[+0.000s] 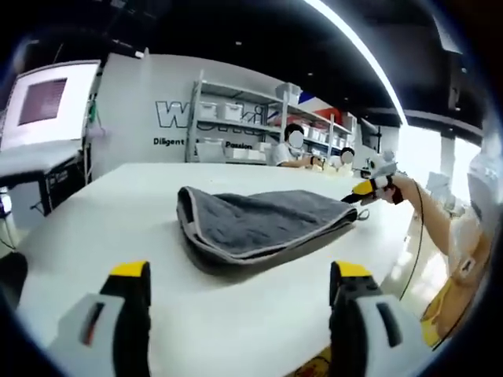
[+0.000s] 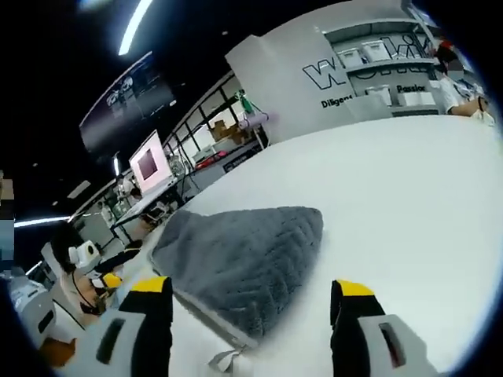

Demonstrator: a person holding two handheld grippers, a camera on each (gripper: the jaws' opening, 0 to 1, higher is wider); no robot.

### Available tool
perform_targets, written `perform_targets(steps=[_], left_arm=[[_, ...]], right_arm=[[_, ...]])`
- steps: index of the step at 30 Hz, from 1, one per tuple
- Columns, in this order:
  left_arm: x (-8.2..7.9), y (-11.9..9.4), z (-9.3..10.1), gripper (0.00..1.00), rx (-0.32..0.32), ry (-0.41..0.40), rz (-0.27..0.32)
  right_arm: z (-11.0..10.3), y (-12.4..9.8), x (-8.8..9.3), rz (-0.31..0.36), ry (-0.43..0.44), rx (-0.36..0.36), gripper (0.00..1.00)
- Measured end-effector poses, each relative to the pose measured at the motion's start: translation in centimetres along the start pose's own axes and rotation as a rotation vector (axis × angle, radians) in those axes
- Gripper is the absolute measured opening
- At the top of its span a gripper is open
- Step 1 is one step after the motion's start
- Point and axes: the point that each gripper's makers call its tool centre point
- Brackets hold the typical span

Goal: Fold the towel on the table until its edges align and the towel forms a compact rectangular stack.

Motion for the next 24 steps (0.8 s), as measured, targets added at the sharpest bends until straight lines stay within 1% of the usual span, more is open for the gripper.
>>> perform_targets(steps=[1,3,4,9,10,11,13,17,19,20,23,24], left_arm=[[0.0,-0.1,0.0,0.99,0.001,-0.003,0.002],[0.0,-0.1,0.1,0.99,0.005,-0.009,0.009],[-0.1,-0.2,0.1,0.99,0.007,-0.012,0.014],[-0.4,-0.2,0.5,0.99,0.019,-0.013,0.031],[-0.5,-0.2,0.5,0.99,0.021,-0.013,0.033],[-0.5,-0.2,0.6,0.99,0.023,-0.013,0.034],[-0.5,-0.2,0.7,0.99,0.026,-0.014,0.036],[-0.5,0.0,0.8,0.99,0.031,-0.019,0.038],[-0.5,0.2,0.9,0.99,0.033,-0.021,0.038],[-0.5,0.2,1.0,0.99,0.034,-0.022,0.037],[-0.6,0.2,1.1,0.99,0.036,-0.019,0.039],[-0.7,0.2,1.1,0.99,0.036,-0.017,0.040]], right_arm=[[0.1,0.2,0.0,-0.002,0.013,-0.003,0.79],[0.4,0.8,-0.1,0.000,0.059,0.000,0.69],[0.5,1.1,-0.1,-0.005,0.056,0.004,0.65],[1.6,2.3,0.6,-0.040,0.076,0.030,0.61],[1.5,2.4,0.9,-0.048,0.088,0.022,0.57],[1.8,2.4,0.8,-0.044,0.087,0.025,0.54],[1.9,2.7,0.6,-0.040,0.100,0.014,0.51],[1.4,3.5,1.1,-0.060,0.087,-0.002,0.36],[1.4,3.6,1.3,-0.069,0.079,-0.004,0.30],[1.5,3.5,1.3,-0.075,0.074,-0.005,0.24],[1.6,2.6,0.7,-0.062,0.069,-0.022,0.13],[1.7,2.3,0.5,-0.064,0.052,-0.021,0.12]])
Point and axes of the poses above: the point that each gripper's makers call its tool centre point, and the gripper's own axes: y roughly forward along the fingers, z roughly to its right, x roughly out of its underside, and after that the axes turned 2 degrees about y, right-handed
